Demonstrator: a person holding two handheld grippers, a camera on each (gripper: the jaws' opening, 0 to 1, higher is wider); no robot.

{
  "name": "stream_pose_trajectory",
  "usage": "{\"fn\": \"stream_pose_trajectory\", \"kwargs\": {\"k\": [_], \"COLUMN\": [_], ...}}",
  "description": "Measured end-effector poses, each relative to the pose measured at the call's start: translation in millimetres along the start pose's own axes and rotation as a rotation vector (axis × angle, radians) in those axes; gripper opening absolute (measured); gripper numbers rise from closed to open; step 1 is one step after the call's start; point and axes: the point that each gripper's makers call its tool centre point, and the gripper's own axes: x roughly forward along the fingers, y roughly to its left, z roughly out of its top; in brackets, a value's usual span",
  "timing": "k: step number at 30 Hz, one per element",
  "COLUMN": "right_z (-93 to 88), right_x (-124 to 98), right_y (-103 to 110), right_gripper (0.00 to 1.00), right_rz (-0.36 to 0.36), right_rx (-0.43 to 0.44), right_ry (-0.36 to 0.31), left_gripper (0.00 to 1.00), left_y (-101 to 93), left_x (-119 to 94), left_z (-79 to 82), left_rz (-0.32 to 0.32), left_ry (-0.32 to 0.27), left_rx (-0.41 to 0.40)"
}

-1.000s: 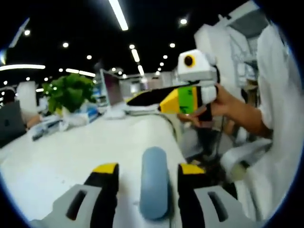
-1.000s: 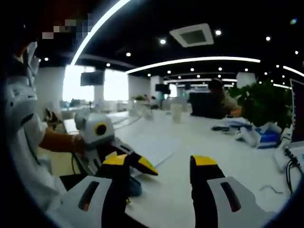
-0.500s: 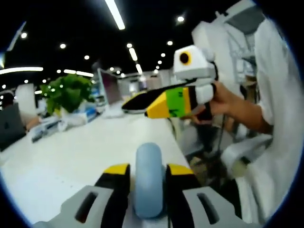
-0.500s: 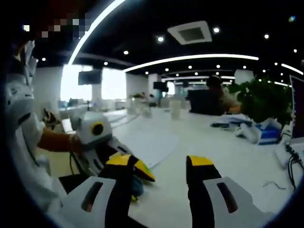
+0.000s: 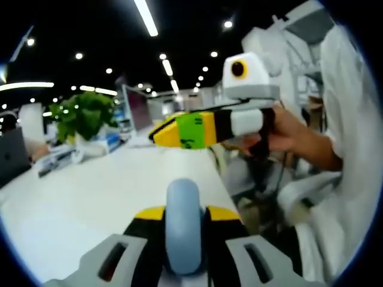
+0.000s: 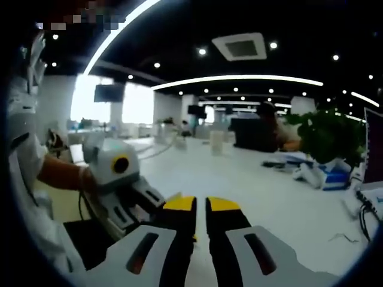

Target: Pick up the paper insert the paper into the punch align the paper edges press the punch to punch holes

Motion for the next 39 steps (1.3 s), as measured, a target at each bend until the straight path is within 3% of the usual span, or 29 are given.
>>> {"fn": "stream_pose_trajectory", "kwargs": {"k": [5,9,12,17,24,35,37,39], "right_z": [6.1,-5.7,-18.4,-15.2,-22.5,-38.6,-49.0,-53.3], "right_x": [15,24,26,28,25,18,19,15], "right_y": [18,27,26,26,15,8,6,1], "right_gripper": [0.04,0.04,0.04,0.03,0.02,0.01,0.01,0.01], "right_rz": [-0.019,-0.023,-0.045,-0.075,-0.099,-0.116,-0.118,-0.14], "right_rx": [0.06,0.084,0.083,0.058,0.209,0.245,0.241,0.361], "right_ry": [-0.053,-0.023,0.015,-0.015,-0.058,-0.079,-0.056,-0.091], "left_gripper": [0.26,0.26,0.26,0.26,0.26,0.26,0.26,0.26], "left_y": [0.3,0.6,0.6,0.4,-0.2,-0.6,-0.7,-1.1], "left_x": [0,1,1,1,1,1,1,1], "left_z": [-1.2,-2.0,-2.4,-2.7,-3.1,-3.5,-3.7,-3.7], "left_rz": [0.002,0.003,0.001,0.001,0.0,0.003,0.003,0.003], "left_ry": [0.005,0.009,0.011,0.012,0.013,0.015,0.016,0.015], "left_rx": [0.0,0.003,0.002,-0.002,-0.012,-0.021,-0.022,-0.024]}}
